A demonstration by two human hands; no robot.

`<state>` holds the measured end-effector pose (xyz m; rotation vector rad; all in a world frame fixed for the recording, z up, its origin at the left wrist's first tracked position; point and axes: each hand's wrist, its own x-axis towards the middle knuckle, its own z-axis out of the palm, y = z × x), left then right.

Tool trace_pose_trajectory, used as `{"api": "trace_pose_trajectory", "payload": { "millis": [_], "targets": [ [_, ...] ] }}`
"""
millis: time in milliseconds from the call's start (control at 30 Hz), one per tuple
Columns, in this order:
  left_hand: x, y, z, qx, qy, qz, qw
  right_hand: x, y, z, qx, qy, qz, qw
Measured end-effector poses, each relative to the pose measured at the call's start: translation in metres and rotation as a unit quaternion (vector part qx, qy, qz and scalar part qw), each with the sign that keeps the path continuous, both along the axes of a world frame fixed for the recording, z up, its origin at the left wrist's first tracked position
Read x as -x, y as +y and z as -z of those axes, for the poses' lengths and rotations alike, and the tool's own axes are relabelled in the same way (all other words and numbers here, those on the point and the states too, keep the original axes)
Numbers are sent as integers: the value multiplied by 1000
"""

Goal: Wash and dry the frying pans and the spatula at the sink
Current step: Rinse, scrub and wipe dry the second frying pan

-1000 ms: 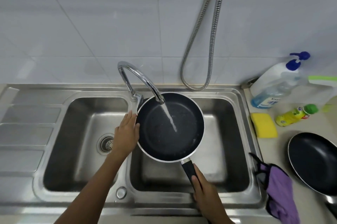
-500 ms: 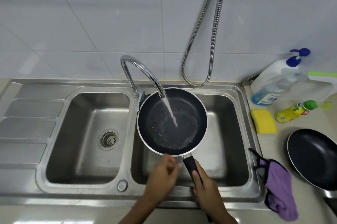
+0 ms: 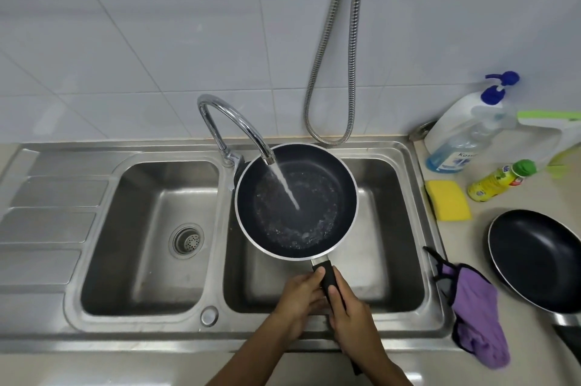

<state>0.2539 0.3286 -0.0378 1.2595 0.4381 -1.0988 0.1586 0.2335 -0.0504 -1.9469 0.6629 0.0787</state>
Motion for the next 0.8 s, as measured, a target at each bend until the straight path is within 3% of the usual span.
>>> {"api": "trace_pose_trajectory", "payload": {
  "millis": [233, 467, 600, 700, 800],
  "targets": [
    [21, -21, 4, -35, 14, 42, 998, 26, -20, 9, 19, 41, 13, 999],
    [-7, -1, -9, -44, -11, 105, 993, 5, -10, 5, -23, 7, 35, 999],
    [-63, 69, 0, -160, -45, 190, 968, 12, -9, 10, -32, -5, 30, 999],
    [-126, 101, -2, -259, -120, 94, 954, 23, -16, 12, -16, 5, 34, 999],
    [-176, 89, -23, -267, -225, -32, 936, 27, -22, 14, 12, 18, 50, 999]
  ]
}}
